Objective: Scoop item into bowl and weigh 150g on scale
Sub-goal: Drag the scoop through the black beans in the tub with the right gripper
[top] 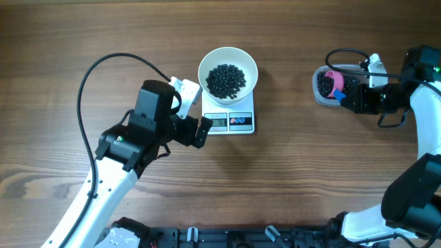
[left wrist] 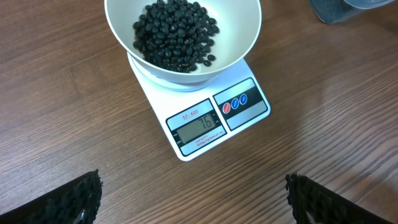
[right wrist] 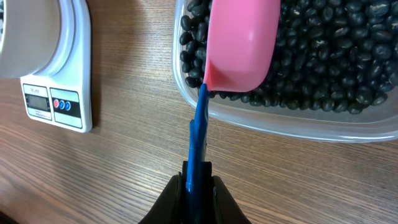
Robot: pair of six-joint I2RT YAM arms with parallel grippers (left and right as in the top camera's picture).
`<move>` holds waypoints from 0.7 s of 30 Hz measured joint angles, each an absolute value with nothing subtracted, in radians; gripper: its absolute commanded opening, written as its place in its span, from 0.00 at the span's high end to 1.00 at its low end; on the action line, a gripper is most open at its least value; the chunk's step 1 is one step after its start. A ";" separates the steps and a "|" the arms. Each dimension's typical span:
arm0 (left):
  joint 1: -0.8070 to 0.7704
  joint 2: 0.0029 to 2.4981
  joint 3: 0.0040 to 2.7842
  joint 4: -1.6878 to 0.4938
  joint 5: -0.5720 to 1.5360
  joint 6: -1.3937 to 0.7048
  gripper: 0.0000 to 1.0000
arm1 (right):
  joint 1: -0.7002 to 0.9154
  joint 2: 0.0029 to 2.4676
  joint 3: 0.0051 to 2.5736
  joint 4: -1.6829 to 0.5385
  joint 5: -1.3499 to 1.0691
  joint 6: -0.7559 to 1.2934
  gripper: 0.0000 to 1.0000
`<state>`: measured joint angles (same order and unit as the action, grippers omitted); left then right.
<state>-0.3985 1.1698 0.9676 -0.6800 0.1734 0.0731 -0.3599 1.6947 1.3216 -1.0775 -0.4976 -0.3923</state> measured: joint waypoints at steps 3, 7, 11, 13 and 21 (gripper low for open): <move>-0.398 1.170 0.968 -0.680 0.173 0.073 0.00 | -0.360 1.697 1.322 -1.077 -0.499 -0.392 0.96; -0.398 1.170 0.968 -0.680 0.173 0.073 0.00 | -0.360 1.697 1.322 -1.083 -0.502 -0.392 0.96; -0.398 1.170 0.968 -0.680 0.173 0.073 0.00 | -0.360 1.697 1.322 -1.083 -0.502 -0.392 0.96; -0.398 1.170 0.968 -0.680 0.173 0.073 0.00 | -0.360 1.697 1.322 -1.082 -0.502 -0.391 0.96; -0.398 1.170 0.968 -0.680 0.173 0.073 0.00 | -0.371 1.697 1.322 -1.072 -0.509 -0.388 0.96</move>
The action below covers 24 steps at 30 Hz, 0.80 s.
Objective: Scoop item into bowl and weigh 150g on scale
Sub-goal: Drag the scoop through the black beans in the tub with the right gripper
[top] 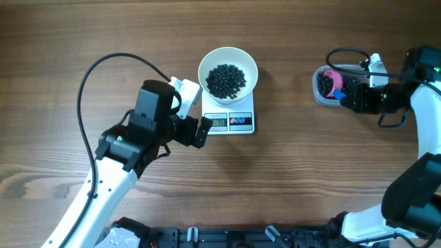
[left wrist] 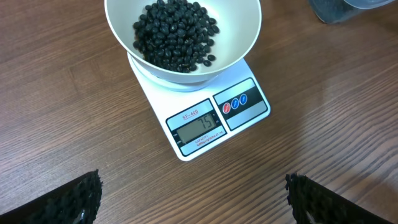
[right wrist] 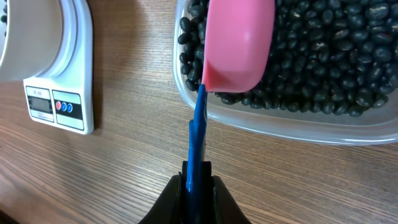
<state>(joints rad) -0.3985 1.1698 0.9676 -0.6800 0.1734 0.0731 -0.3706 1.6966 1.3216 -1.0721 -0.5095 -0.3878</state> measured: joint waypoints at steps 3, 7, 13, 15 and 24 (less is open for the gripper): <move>-0.398 1.170 0.968 -0.680 0.173 0.073 0.00 | -0.396 1.697 1.322 -1.073 -0.535 -0.387 0.96; -0.398 1.170 0.968 -0.680 0.173 0.073 0.00 | -0.442 1.697 1.322 -1.074 -0.579 -0.387 0.96; -0.398 1.170 0.968 -0.680 0.173 0.073 0.00 | -0.464 1.697 1.322 -1.085 -0.617 -0.387 0.96; -0.398 1.170 0.967 -0.680 0.173 0.073 0.00 | -0.464 1.697 1.322 -1.085 -0.626 -0.387 0.96; -0.398 1.170 0.968 -0.680 0.173 0.073 0.00 | -0.464 1.697 1.322 -1.097 -0.629 -0.387 0.96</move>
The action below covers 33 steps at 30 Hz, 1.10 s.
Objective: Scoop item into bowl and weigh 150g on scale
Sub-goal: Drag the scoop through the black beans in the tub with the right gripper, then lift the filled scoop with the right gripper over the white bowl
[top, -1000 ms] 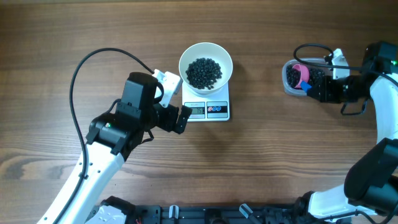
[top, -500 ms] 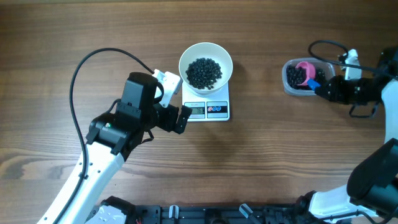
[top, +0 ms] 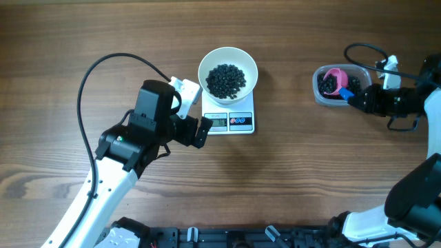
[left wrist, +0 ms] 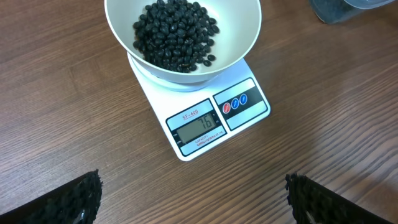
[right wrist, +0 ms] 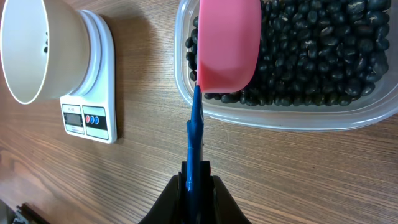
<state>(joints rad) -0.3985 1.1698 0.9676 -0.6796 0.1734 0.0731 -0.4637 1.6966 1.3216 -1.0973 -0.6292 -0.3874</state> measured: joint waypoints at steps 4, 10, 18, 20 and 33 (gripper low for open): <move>-0.398 1.170 0.968 -0.680 0.173 0.073 0.00 | -0.464 1.697 1.322 -1.103 -0.636 -0.387 0.96; -0.398 1.170 0.968 -0.680 0.173 0.073 0.00 | -0.464 1.697 1.322 -1.107 -0.651 -0.387 0.96; -0.398 1.170 0.968 -0.680 0.173 0.073 0.00 | -0.465 1.697 1.322 -1.068 -0.686 -0.350 0.96; -0.398 1.170 0.968 -0.680 0.173 0.073 0.00 | -0.468 1.697 1.322 -1.054 -0.694 -0.332 0.96; -0.398 1.170 0.968 -0.680 0.173 0.073 0.00 | -0.567 1.697 1.322 -1.055 -0.782 -0.264 0.96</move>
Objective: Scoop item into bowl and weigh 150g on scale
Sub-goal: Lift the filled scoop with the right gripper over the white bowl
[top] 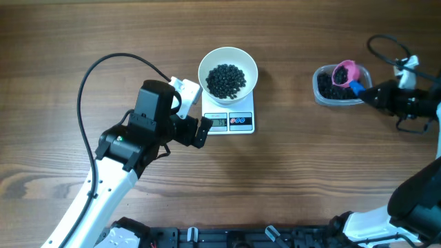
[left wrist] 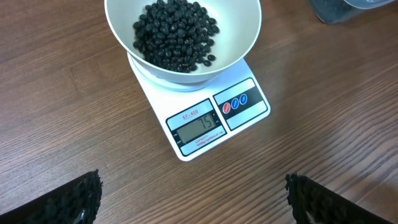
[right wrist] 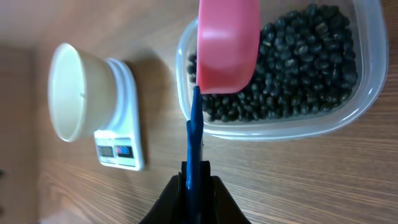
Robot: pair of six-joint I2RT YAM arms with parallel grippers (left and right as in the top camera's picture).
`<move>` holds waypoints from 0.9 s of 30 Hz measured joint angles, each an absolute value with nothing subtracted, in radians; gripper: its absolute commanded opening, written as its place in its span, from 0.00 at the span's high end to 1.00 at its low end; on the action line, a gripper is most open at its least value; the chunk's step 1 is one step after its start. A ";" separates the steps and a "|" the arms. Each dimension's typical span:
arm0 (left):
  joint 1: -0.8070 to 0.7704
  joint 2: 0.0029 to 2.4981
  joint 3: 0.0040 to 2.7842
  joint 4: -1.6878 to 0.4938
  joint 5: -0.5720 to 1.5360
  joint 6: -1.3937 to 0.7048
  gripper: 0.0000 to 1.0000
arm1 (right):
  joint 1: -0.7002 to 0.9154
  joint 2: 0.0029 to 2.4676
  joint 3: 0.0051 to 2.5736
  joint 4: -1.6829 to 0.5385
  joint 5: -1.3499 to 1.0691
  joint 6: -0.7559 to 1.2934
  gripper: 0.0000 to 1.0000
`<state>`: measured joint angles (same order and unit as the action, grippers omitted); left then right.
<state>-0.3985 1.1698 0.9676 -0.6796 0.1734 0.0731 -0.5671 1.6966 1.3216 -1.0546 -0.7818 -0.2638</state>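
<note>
A white bowl (top: 228, 69) part full of black beans (left wrist: 176, 34) stands on a white scale (top: 231, 121); its display (left wrist: 199, 128) reads 75. A clear tub of black beans (top: 332, 88) sits at the right. My right gripper (right wrist: 198, 177) is shut on the blue handle of a pink scoop (right wrist: 227, 43), whose cup hangs over the tub (right wrist: 283, 81), its underside towards the camera. My left gripper (left wrist: 193, 196) is open, low over bare table in front of the scale.
A black cable (top: 103, 69) loops over the table behind the left arm. The right arm (top: 413, 100) reaches in from the right edge. Wood table (top: 296, 179) lies bare in front of the scale and the tub.
The right gripper with the scoop has drawn back to the right and risen; the scoop cup now sits over the tub's right part. The scale reads 75 instead of 76.
The pink scoop was down at the tub's left side, in the right gripper. It stayed there, then stood further right and higher. Now it is higher still over the tub. The left gripper and bowl have not moved; the reading flickered between 75 and 76.
</note>
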 measured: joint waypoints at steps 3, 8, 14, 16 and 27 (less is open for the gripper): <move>-0.398 1.170 0.968 -0.680 0.173 0.073 0.00 | -0.603 1.697 1.322 -1.055 -0.861 -0.258 0.96; -0.398 1.170 0.968 -0.680 0.173 0.073 0.00 | -0.643 1.697 1.322 -1.054 -1.019 -0.252 0.96; -0.398 1.170 0.968 -0.680 0.173 0.073 0.00 | -0.631 1.697 1.322 -1.036 -1.185 -0.201 0.96; -0.398 1.170 0.968 -0.680 0.173 0.073 0.00 | -0.620 1.697 1.322 -1.021 -1.217 -0.181 0.96; -0.398 1.170 0.968 -0.680 0.173 0.073 0.00 | -0.428 1.697 1.321 -0.919 -1.309 -0.084 0.96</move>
